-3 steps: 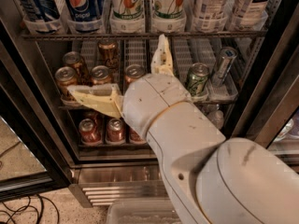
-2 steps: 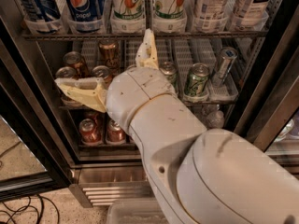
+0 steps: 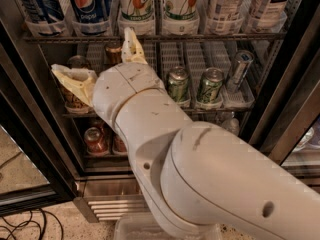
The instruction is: Pick pepsi can from top shelf of fridge
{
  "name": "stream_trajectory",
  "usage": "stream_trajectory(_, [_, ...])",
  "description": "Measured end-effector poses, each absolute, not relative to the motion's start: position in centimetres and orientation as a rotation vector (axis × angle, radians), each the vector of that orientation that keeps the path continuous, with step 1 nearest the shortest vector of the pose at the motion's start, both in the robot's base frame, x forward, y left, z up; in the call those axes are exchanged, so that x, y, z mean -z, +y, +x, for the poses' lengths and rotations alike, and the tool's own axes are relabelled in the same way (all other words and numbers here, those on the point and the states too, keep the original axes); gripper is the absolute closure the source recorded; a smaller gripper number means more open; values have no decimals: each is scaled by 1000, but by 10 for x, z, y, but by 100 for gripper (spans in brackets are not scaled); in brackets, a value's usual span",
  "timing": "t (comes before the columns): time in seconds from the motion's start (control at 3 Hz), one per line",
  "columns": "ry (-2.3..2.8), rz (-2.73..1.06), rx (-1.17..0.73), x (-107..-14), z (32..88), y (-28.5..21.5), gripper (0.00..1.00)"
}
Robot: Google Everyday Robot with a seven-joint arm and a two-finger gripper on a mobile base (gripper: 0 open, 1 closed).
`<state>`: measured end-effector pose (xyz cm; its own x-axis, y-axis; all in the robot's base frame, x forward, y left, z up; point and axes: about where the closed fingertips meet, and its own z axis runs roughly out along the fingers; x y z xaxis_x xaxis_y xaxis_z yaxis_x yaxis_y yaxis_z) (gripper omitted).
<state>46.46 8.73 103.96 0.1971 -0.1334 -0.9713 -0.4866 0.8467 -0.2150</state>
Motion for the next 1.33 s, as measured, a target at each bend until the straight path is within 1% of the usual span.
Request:
stream_trajectory(0.33, [1374, -513, -276, -1041, 480, 94, 25])
stream_trajectory(1.0, [1378, -431, -251, -1049, 520, 101, 24])
stream_trajectory(1.33, [1344, -404, -242, -1076, 555, 119, 31])
